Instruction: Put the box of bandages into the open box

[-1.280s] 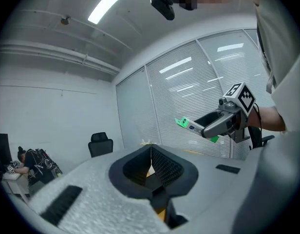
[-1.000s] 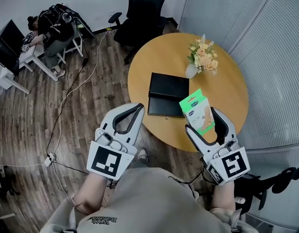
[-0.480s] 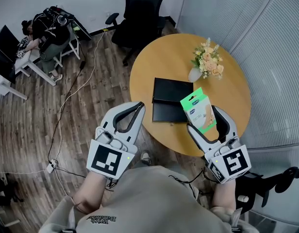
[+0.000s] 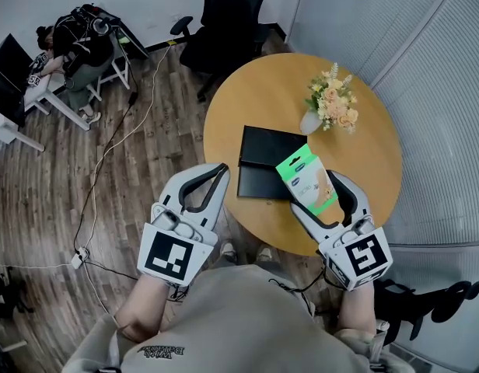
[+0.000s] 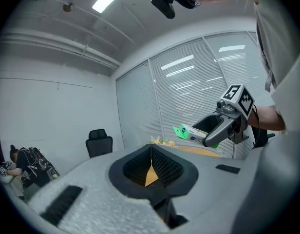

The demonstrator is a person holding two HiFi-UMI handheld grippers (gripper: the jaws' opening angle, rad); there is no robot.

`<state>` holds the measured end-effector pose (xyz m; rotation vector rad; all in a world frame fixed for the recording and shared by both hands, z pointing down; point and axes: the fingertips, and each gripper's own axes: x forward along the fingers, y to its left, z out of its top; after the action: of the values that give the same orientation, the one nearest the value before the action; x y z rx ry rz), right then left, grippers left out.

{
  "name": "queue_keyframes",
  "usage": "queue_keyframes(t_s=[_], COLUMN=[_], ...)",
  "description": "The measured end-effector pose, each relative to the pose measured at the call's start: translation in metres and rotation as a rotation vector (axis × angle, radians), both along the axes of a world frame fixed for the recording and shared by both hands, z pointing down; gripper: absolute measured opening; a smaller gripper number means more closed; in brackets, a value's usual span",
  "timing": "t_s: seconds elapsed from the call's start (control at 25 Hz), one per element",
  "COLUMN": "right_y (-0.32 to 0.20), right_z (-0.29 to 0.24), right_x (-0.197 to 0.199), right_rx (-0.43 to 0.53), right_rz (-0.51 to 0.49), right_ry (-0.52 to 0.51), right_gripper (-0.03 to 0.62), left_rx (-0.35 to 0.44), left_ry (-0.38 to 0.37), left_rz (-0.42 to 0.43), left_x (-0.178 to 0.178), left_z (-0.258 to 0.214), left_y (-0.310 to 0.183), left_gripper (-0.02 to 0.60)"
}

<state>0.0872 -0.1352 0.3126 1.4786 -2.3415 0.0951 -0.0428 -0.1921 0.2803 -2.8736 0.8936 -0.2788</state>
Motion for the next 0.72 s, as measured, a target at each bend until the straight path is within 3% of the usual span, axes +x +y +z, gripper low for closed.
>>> queue_keyframes(t_s=[0.24,0.72], right_y=[-0.007,-0.035], right_z=[0.02,0.07], right_x=[0.01,-0.002], right_rx=[-0.053,-0.201], right_rz=[-0.092,-0.252], right_ry=[0.024,0.13], right_gripper=[0.357,0.357], left_rx=[-0.051,-0.068], left_ry=[0.014,-0.066], left_rz=[-0.028,-0.101], left_x=[0.016,0.019], left_z=[0.011,0.041], left_y=[0.004,-0.008], left_gripper=[0.023,0.023])
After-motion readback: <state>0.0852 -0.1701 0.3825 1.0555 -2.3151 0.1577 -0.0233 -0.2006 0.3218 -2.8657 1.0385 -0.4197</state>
